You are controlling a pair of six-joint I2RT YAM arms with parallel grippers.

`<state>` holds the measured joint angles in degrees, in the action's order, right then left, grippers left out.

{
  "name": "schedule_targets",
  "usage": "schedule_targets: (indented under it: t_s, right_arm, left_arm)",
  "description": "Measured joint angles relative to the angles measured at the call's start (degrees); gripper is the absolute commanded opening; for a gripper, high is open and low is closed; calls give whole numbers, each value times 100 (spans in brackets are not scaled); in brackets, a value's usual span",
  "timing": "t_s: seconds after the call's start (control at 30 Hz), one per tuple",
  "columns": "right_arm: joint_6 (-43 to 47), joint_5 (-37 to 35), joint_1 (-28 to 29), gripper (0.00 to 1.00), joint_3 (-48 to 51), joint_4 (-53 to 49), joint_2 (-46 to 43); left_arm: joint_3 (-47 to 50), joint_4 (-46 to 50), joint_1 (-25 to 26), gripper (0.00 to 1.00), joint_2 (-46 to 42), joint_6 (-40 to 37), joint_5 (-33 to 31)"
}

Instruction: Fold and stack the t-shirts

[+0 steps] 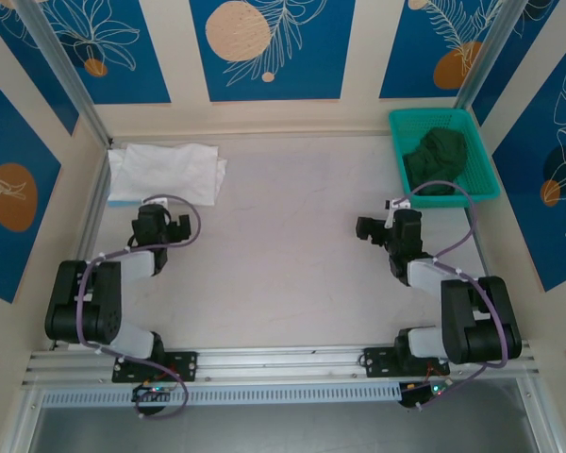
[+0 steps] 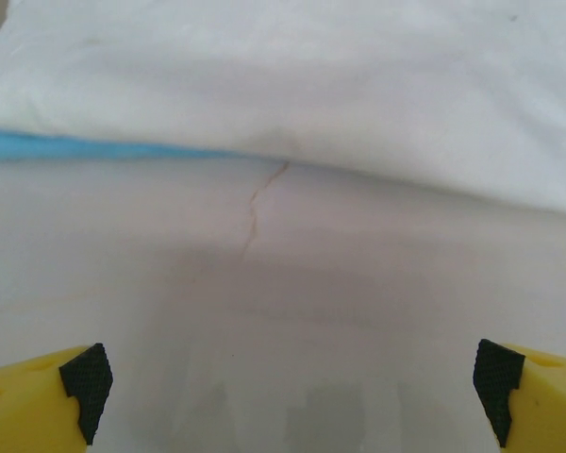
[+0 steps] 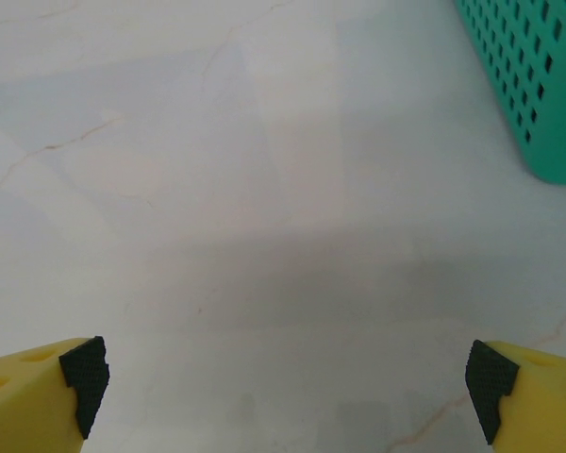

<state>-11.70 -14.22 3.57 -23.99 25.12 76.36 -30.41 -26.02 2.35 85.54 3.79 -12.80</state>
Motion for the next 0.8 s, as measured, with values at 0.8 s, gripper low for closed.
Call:
schedule_targets:
  t_s: [0.8]
  right_arm:
    - [732,1025,-162,99,717,2546,979]
  left_arm:
    - [964,-2170,417,100,214,-702,380]
